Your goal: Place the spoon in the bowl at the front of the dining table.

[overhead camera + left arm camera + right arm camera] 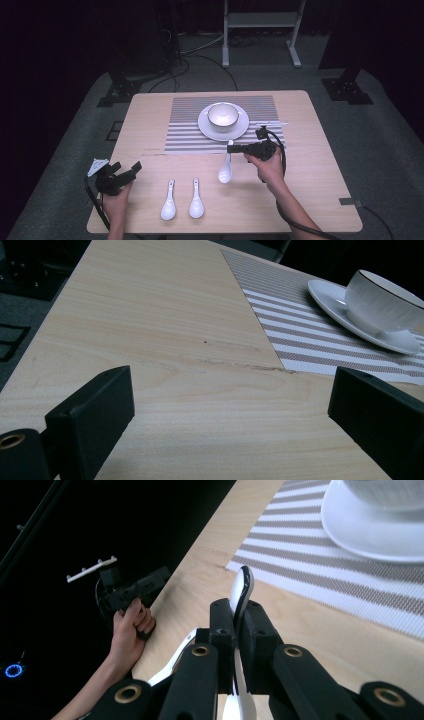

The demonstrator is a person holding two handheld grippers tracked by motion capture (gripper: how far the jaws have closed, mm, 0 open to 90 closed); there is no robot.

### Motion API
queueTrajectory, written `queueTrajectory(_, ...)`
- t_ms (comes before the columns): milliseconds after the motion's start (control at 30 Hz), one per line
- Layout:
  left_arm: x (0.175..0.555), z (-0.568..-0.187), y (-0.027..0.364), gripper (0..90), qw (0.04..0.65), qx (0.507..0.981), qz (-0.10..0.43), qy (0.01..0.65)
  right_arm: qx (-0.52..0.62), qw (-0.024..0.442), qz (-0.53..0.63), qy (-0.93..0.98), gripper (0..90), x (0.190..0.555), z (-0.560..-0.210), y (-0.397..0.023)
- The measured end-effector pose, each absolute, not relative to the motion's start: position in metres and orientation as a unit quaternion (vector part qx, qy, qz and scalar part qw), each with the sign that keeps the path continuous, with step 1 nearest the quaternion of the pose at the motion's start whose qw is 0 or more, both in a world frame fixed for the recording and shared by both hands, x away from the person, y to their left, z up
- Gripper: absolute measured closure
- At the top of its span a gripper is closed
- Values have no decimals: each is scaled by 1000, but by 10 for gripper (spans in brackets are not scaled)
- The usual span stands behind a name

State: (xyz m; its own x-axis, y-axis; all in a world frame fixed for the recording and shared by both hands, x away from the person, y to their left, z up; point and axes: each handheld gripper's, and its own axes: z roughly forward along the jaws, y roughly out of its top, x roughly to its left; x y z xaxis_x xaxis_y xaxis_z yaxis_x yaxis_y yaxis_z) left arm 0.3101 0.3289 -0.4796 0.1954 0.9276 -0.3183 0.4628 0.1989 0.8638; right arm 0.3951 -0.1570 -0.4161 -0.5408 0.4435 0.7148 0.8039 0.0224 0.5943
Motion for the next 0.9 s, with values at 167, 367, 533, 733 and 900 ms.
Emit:
queueTrajectory(167,310,-480,329,32,501,588,232,591,-448,164,-541,-692,845,407,-409,-152)
queueTrajectory(367,310,-480,329,31,504,588,232,589,-448,149,-544,-694,845,421,-397,-147)
queueTrajectory(533,310,-480,330,31,504,587,231,590,-449,136,-541,-698,845,432,-387,-142)
queueTrajectory(733,310,-480,330,31,504,588,231,589,-461,124,-541,-692,844,449,-378,-139)
queueTrajectory(900,310,-480,330,31,504,588,230,590,-475,116,-543,-683,844,464,-374,-139)
